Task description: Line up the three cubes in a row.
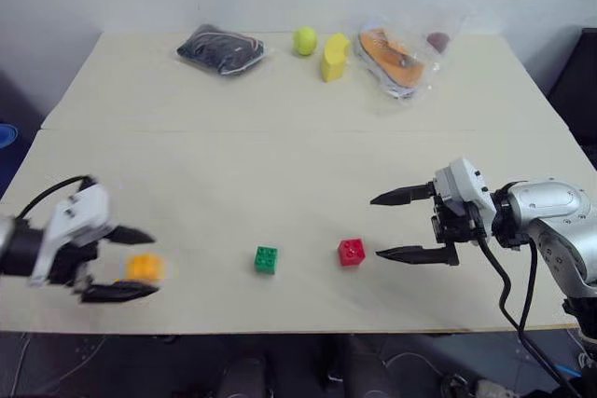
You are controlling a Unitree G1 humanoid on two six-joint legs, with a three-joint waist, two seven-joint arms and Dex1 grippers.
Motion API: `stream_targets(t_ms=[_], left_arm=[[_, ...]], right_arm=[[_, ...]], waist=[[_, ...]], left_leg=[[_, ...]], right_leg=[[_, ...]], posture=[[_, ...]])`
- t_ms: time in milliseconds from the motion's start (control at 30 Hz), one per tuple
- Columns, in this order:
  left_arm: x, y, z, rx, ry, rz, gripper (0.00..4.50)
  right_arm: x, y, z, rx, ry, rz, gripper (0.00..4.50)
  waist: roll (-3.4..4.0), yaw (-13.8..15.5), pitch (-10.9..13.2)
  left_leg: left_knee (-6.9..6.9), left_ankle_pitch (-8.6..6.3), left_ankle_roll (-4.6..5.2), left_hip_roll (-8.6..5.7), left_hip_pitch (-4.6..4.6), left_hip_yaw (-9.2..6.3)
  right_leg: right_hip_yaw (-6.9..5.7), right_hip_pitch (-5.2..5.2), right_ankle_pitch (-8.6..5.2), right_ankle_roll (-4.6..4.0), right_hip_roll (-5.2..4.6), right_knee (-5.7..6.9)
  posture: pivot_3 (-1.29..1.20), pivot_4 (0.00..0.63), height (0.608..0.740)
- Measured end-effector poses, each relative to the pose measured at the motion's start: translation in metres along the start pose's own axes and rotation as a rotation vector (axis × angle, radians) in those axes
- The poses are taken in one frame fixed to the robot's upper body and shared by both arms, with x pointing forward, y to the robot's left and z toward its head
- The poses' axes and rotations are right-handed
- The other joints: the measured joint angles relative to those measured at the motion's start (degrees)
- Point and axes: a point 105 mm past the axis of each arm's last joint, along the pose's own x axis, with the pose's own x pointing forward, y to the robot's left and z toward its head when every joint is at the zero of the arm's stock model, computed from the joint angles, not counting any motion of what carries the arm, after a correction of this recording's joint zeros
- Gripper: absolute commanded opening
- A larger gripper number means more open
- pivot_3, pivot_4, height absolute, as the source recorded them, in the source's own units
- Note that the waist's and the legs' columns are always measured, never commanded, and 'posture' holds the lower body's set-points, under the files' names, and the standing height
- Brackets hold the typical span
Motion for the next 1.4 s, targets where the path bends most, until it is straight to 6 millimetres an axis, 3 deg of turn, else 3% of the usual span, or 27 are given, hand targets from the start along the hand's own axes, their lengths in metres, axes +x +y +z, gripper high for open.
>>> stream_targets(t_ms=[200, 367, 600, 733, 833, 1100, 1267, 1400], left_arm=[[-0.01, 0.01, -0.027, 0.107, 0.094, 0.124, 4.48], [0.002, 0.022, -0.046, 0.192, 0.164, 0.132, 4.48], [0.028, 0.048, -0.03, 0.251, 0.118, 0.099, 4.48], [0.041, 0.058, -0.034, 0.24, 0.148, 0.07, 4.48], [0.048, 0.058, -0.036, 0.223, 0.151, 0.034, 3.87], [0.056, 0.05, -0.038, 0.195, 0.152, -0.052, 1.52], [0.062, 0.045, -0.034, 0.251, 0.149, -0.091, 1.52], [0.078, 0.047, -0.014, 0.351, 0.127, -0.117, 1.52]], right_arm=[[0.006, -0.004, 0.005, -0.027, -0.017, 0.039, 4.5], [0.007, 0.0, 0.003, -0.017, -0.015, 0.056, 4.5], [0.008, 0.006, 0.002, -0.011, -0.012, 0.048, 4.5], [0.008, 0.01, 0.0, 0.013, -0.016, 0.027, 4.5], [0.008, 0.013, 0.0, 0.02, -0.017, 0.008, 4.5], [0.007, 0.016, 0.0, 0.035, -0.021, -0.023, 4.5], [0.003, 0.02, -0.008, 0.042, 0.02, -0.027, 4.5], [0.002, 0.022, -0.009, 0.035, 0.026, -0.029, 4.5]], waist=[[0.01, 0.23, -0.01], [0.01, -0.11, -0.01], [0.01, 0.09, -0.01], [0.01, -0.19, -0.01], [0.01, -0.31, -0.01], [0.0, -0.05, -0.01], [0.0, 0.01, -0.01], [0.0, 0.36, -0.01]], left_leg=[[-0.04, -0.04, 0.02, -0.03, 0.0, -0.03], [-0.07, -0.06, 0.01, 0.02, -0.01, 0.0], [-0.07, -0.09, 0.06, -0.02, -0.03, 0.01], [-0.07, -0.09, 0.06, 0.02, -0.02, 0.12], [-0.07, -0.09, 0.04, 0.05, 0.0, 0.14], [-0.05, -0.1, 0.06, 0.02, 0.0, 0.14], [-0.04, -0.1, 0.07, 0.0, 0.0, 0.14], [0.0, -0.09, 0.1, -0.04, -0.02, 0.13]], right_leg=[[0.0, 0.0, 0.0, 0.0, -0.1, 0.0], [0.0, -0.04, 0.0, 0.0, -0.1, 0.01], [-0.01, -0.03, 0.01, 0.0, -0.13, 0.1], [0.03, -0.06, 0.01, 0.01, -0.04, 0.34], [0.05, -0.08, 0.01, 0.01, 0.0, 0.34], [0.07, -0.07, 0.01, 0.01, -0.02, 0.33], [0.07, -0.06, 0.01, 0.01, -0.03, 0.32], [0.06, -0.04, 0.02, 0.03, -0.02, 0.34]], posture=[[0.0, 0.15, 0.74], [0.0, 0.15, 0.74], [0.0, 0.15, 0.74], [0.0, 0.15, 0.74], [0.0, 0.15, 0.74], [0.0, 0.15, 0.74], [0.0, 0.15, 0.74], [0.0, 0.15, 0.74]])
